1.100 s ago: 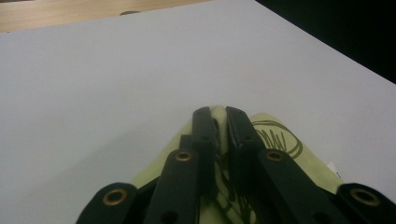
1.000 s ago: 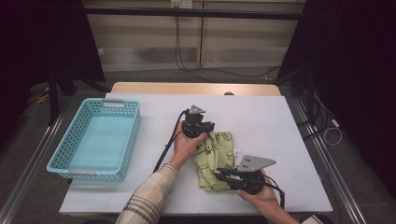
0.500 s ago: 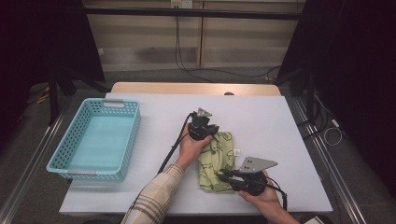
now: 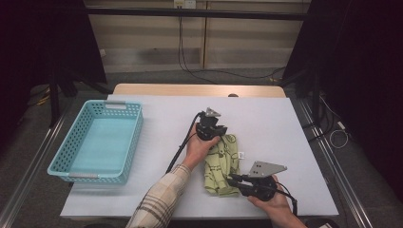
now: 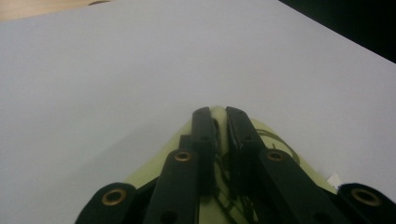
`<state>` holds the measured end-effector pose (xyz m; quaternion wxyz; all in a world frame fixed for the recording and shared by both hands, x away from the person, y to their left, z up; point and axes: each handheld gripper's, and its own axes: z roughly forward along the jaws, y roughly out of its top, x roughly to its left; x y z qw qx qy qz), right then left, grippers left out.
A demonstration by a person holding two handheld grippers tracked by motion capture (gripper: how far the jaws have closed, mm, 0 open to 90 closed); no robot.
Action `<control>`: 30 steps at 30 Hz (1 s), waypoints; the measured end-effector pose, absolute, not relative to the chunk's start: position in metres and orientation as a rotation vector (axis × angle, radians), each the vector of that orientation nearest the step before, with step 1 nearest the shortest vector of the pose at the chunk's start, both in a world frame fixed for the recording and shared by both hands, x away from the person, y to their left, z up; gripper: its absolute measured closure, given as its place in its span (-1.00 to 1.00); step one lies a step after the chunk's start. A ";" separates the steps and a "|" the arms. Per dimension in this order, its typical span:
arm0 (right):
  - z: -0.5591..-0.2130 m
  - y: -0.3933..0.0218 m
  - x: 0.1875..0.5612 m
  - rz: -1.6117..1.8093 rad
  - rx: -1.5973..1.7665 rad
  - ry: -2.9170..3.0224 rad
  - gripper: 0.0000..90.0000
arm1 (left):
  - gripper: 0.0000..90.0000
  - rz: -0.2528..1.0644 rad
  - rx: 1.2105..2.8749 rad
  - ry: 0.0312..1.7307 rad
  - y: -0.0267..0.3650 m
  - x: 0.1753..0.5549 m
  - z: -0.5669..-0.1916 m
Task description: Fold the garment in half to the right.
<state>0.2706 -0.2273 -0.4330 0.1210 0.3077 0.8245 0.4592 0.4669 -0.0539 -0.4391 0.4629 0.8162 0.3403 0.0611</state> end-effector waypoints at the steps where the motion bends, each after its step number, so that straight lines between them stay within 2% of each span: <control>1: -0.433 -0.228 0.270 1.335 0.900 2.410 0.75 | 0.84 0.154 2.009 0.839 -0.056 0.467 -0.439; 14: -0.436 -0.234 0.267 1.310 0.907 2.426 0.75 | 0.84 0.144 2.052 0.815 -0.070 0.467 -0.441; 22: -0.438 -0.236 0.268 1.305 0.931 2.426 0.73 | 0.77 0.129 2.046 0.825 -0.071 0.467 -0.441; 25: -0.438 -0.237 0.269 1.308 0.943 2.421 0.67 | 0.71 0.127 2.034 0.815 -0.071 0.466 -0.440; 30: -0.435 -0.239 0.269 1.320 0.959 2.405 0.44 | 0.61 0.114 2.023 0.797 -0.071 0.465 -0.437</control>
